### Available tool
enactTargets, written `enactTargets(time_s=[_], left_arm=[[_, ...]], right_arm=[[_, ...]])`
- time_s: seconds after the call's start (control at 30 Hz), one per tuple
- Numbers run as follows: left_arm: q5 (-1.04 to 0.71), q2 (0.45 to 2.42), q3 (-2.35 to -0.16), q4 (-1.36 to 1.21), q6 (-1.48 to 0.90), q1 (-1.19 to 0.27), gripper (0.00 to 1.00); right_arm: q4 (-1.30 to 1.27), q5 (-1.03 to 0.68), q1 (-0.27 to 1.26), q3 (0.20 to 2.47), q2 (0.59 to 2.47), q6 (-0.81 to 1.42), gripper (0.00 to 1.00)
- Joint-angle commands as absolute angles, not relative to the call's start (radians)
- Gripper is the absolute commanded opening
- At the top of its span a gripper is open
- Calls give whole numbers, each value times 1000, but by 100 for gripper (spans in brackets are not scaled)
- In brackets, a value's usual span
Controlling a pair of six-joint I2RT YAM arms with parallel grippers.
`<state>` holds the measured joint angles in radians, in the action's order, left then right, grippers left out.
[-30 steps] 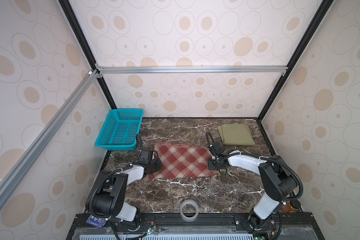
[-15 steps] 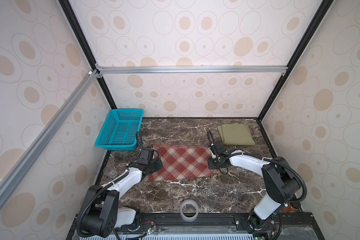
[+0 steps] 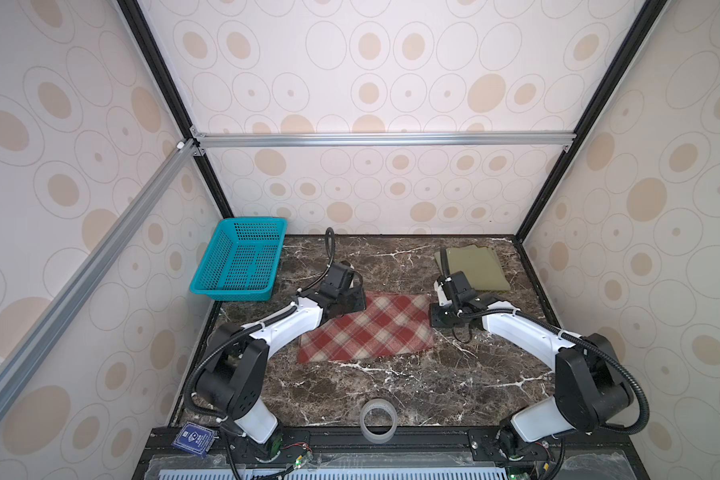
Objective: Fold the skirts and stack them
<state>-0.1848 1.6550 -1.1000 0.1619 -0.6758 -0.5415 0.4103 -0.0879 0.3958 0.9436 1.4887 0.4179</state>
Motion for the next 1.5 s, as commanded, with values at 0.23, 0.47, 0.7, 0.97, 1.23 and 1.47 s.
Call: enactTargets(time_s=[0.23, 0.47, 0.7, 0.97, 1.23, 1.47], left_arm=[[-221, 1949, -1439, 202, -626, -692, 10], [-260, 2048, -1477, 186, -646, -735, 9], [-285, 2104, -1473, 200, -652, -742, 8], [-280, 2145, -1455, 223, -649, -741, 7], [-289, 2164, -1440, 220, -653, -743, 6], [-296, 2168, -1429, 218, -656, -744, 6]], right_arm=[[344, -327, 200, 848, 1454, 409, 41], [281, -416, 163, 843, 1521, 418, 53], [186, -503, 163, 828, 1615, 465, 56], [96, -515, 194, 789, 1676, 513, 54], [37, -513, 228, 783, 1735, 552, 41], [-4, -502, 255, 772, 1764, 578, 35]])
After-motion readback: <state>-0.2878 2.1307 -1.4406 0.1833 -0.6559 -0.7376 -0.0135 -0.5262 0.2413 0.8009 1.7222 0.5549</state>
